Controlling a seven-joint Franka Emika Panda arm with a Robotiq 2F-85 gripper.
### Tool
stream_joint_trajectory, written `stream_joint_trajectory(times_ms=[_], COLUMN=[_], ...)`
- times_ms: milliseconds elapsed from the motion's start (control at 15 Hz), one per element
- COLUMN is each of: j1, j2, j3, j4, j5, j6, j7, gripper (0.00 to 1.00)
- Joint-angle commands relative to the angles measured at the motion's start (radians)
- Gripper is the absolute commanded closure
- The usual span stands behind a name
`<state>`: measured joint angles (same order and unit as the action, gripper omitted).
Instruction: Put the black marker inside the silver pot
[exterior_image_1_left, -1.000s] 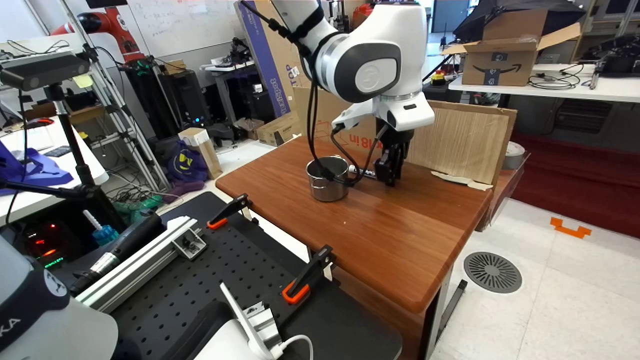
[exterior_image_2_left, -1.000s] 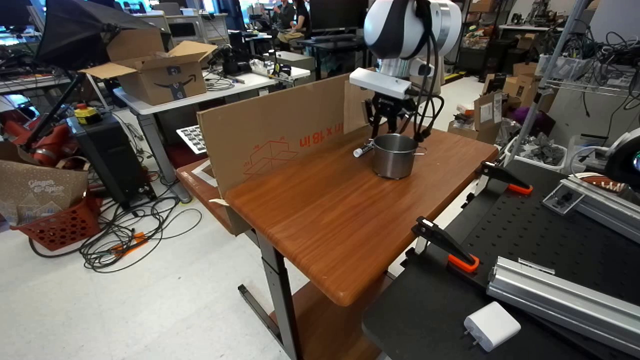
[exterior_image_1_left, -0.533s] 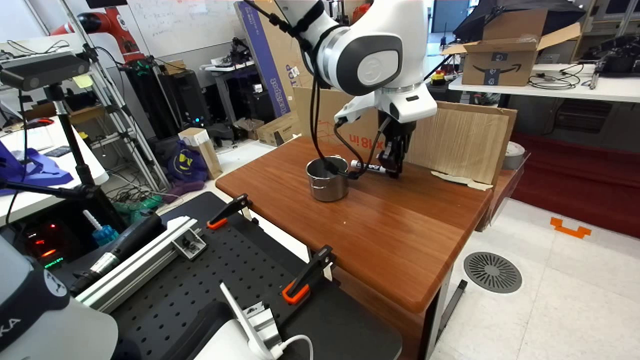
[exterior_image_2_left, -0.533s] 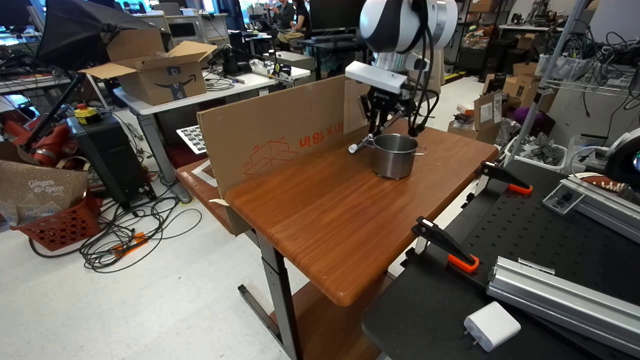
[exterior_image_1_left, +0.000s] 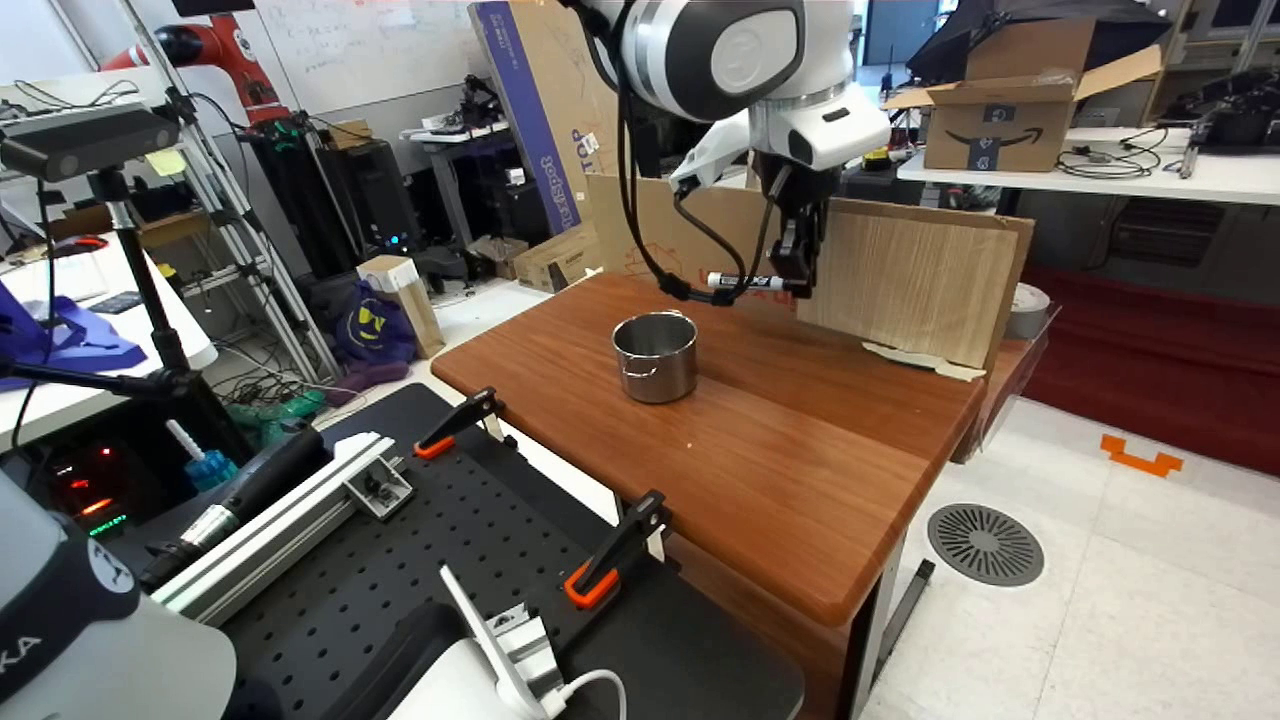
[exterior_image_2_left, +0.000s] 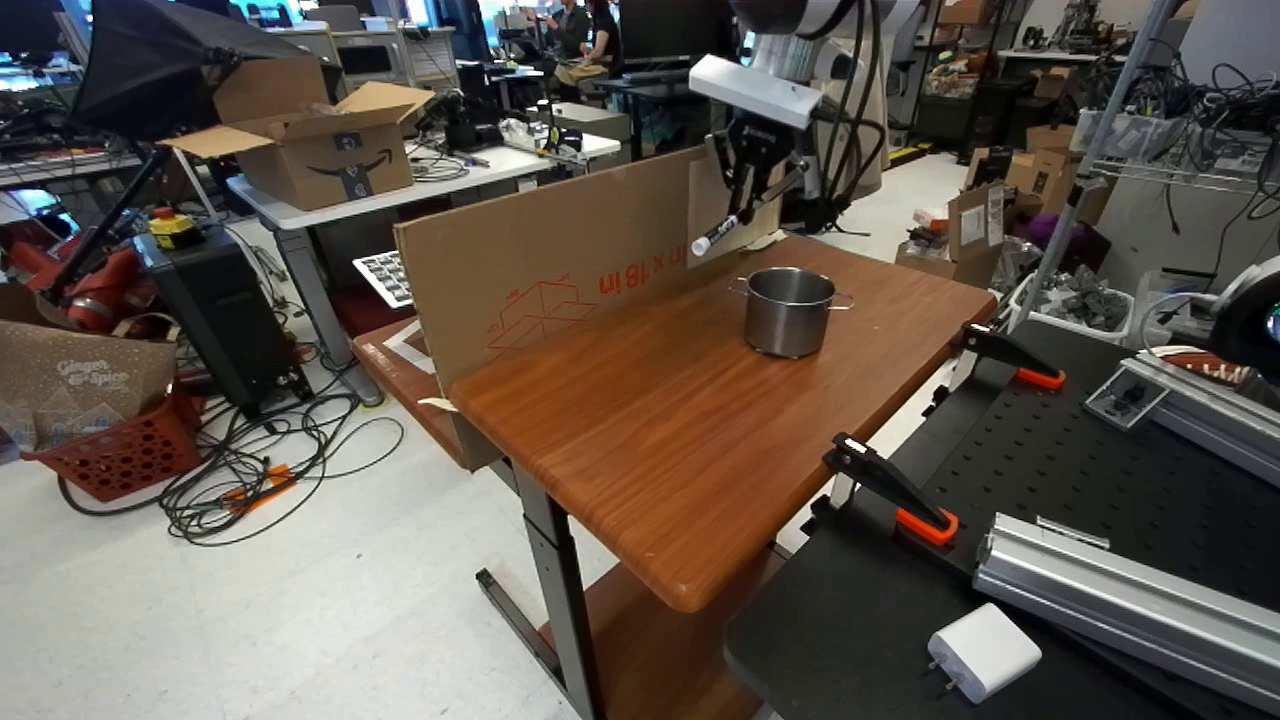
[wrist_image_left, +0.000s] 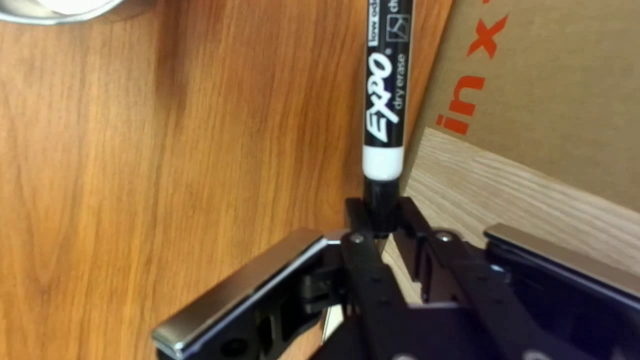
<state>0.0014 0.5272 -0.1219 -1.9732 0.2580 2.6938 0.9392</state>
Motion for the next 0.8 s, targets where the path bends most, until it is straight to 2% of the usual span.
stream_joint_trajectory(times_ms=[0,333,733], j1=[0.042,0.126,0.267], j2=[-0.111,-0.218,-0.230], j3=[-0.050,-0.158,-0.281], j4=[-0.121,-0.266,-0.335], j5=[-0.081,-0.317,-0.645], j6=[0.055,0.142,0.168], j7=[-0.024,0.038,0.223], gripper=[0.95,0.95,0.95])
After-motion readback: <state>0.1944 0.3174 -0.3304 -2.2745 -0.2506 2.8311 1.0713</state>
